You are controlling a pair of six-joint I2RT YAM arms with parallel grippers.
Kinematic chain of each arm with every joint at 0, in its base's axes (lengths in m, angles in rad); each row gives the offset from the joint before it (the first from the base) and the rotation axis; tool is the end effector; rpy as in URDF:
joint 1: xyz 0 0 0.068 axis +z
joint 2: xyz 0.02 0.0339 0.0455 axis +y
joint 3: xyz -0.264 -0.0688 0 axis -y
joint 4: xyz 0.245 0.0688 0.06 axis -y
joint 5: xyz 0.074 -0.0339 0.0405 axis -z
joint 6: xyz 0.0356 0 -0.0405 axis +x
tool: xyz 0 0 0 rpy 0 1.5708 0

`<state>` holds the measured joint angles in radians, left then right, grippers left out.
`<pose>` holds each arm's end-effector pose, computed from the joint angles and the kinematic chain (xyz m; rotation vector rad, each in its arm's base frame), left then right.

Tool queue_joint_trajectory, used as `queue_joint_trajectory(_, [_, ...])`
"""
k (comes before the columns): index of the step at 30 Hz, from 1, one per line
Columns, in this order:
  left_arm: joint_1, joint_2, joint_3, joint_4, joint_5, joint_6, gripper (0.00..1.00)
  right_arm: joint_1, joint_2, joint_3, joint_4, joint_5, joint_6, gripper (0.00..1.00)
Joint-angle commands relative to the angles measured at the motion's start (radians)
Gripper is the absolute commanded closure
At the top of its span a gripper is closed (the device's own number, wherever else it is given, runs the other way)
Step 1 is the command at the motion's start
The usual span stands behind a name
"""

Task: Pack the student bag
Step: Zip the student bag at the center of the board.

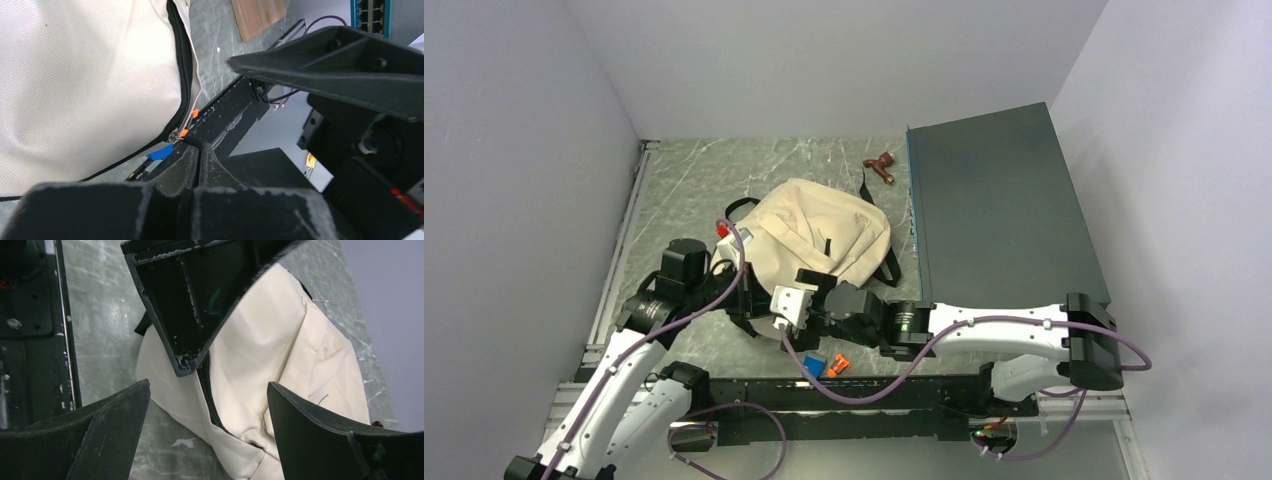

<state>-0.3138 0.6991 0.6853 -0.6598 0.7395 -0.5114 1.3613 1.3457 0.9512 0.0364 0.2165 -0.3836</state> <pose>0.1278 -0.0667 0.2774 0.2001 2.3306 -1.2603 0.0724 0.3038 0.2939 -1.3921 1.3596 0.4458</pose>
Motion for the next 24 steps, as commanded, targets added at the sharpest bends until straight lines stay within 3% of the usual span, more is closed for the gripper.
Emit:
queue_joint_trajectory(1, [0.004,0.034,0.066,0.02,0.067,0.071,1.0,-0.025,0.097,0.072,-0.017,-0.039,-0.09,0.12])
queue_joint_trajectory(4, [0.004,0.056,0.095,-0.019,0.069,0.117,1.0,-0.026,0.178,0.113,-0.009,-0.01,-0.135,0.17])
queue_joint_trajectory(6, [0.004,0.069,0.105,-0.042,0.063,0.143,1.0,-0.029,0.219,0.105,0.037,-0.009,-0.159,0.27])
queue_joint_trajectory(12, [0.008,0.126,0.149,-0.187,-0.169,0.168,1.0,-0.028,0.279,0.059,0.094,0.087,-0.173,1.0])
queue_joint_trajectory(18, [0.041,0.155,0.106,-0.219,-0.506,0.061,1.0,-0.021,0.216,-0.063,0.046,0.134,-0.159,1.0])
queue_joint_trajectory(24, [0.077,0.09,0.085,-0.168,-0.731,-0.064,1.0,-0.024,0.184,-0.178,0.025,0.19,-0.117,1.0])
